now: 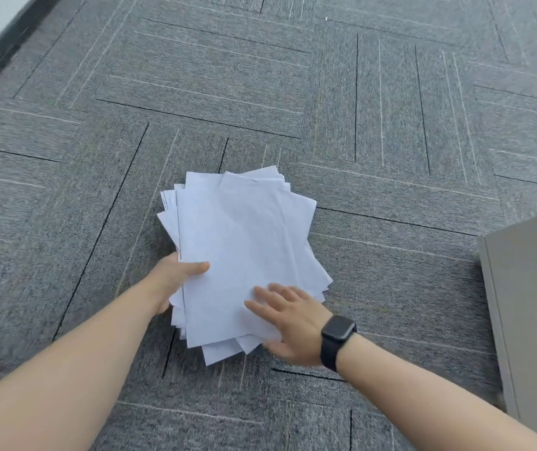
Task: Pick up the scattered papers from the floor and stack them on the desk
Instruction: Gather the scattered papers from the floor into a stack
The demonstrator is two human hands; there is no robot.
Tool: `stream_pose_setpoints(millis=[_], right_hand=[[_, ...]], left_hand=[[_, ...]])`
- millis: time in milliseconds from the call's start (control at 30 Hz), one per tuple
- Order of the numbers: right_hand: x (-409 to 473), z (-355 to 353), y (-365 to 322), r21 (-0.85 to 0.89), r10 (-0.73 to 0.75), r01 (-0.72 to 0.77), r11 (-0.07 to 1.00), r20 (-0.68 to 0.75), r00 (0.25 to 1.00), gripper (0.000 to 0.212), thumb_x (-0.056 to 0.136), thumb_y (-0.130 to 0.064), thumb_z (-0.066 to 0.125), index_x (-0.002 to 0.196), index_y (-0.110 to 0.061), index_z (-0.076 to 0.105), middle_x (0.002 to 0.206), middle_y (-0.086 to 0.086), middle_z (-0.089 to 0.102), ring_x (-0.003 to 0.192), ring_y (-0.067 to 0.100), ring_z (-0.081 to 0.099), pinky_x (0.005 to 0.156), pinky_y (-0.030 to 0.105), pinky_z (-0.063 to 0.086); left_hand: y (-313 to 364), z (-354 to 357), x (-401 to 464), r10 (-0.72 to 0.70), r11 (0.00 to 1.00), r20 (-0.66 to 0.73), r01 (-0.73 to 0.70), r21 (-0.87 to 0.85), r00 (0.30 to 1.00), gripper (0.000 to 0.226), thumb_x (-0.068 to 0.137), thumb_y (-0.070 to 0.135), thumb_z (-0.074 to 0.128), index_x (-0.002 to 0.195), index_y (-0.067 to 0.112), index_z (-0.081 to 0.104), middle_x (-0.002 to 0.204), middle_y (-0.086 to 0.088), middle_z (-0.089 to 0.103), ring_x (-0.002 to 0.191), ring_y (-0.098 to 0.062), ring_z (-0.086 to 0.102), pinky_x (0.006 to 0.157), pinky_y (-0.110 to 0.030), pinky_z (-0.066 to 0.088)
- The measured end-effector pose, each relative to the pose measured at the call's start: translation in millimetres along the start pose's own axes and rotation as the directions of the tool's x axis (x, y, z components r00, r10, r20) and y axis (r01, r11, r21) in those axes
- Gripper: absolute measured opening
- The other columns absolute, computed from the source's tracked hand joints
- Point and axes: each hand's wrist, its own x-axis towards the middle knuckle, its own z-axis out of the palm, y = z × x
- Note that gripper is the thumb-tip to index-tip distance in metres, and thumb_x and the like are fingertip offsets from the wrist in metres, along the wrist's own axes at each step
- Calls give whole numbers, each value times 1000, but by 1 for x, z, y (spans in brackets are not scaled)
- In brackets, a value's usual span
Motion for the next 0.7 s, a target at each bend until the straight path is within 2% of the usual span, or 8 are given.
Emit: stream_pose_setpoints(millis=[100,233,333,433,533,600,633,700], right_hand=[[-1,-11,8,72,63,-67,995,46,997,76,86,-68,41,151,-37,15,162,-3,9,148,19,7,118,38,6],[4,-29,24,341,385,-300,891,-218,897,61,96,-41,47,150,-22,26,156,-1,31,142,18,27,118,35,21],[17,-41,46,649,700,-448,615,-188,689,67,93,-27,54,151,-13,23,153,5,34,140,22,32,115,36,27],[26,-58,64,864,823,-392,316,-45,566,75,90,-34,59,152,-13,21,148,8,42,133,26,43,106,39,38],[28,-74,75,945,811,-288,156,44,583,60,88,-35,62,141,-11,44,132,4,55,120,24,53,94,33,41],[28,-81,78,975,767,-206,82,70,638,32,78,-38,69,104,-21,71,115,12,68,100,27,64,94,43,49],[28,-82,78,983,751,-172,65,65,658,25,71,-38,71,90,-22,74,105,13,73,92,29,67,94,48,51],[29,-80,81,993,716,-114,19,66,695,23,68,-31,70,87,-17,72,94,12,74,86,31,68,90,51,53]], left_hand=[[-6,2,5,47,999,-43,-47,4,998,44,81,2,71,123,8,59,111,-13,70,91,-29,68,72,-37,54],[-7,2,7,130,991,-80,-128,26,988,43,81,-3,69,121,6,56,111,-13,69,89,-29,68,80,-42,55],[-5,3,2,195,980,-90,-198,-31,977,37,82,-6,66,115,8,56,105,-13,69,82,-26,68,74,-38,56],[-2,3,-1,243,964,-65,-248,-98,968,36,84,-7,63,116,8,57,104,-12,70,85,-26,69,72,-36,56],[4,4,-4,292,943,-16,-291,-161,956,32,85,-5,62,112,10,61,103,-8,72,82,-20,72,75,-37,56],[11,6,-8,320,931,20,-310,-192,947,30,87,-5,59,110,14,61,94,-1,76,77,-14,73,67,-31,58],[13,7,-10,328,926,38,-313,-211,944,28,88,-4,58,109,14,61,89,1,77,75,-13,73,63,-29,59],[16,11,-12,326,922,59,-304,-238,943,24,90,-2,56,107,13,61,86,1,77,75,-14,73,62,-28,59]])
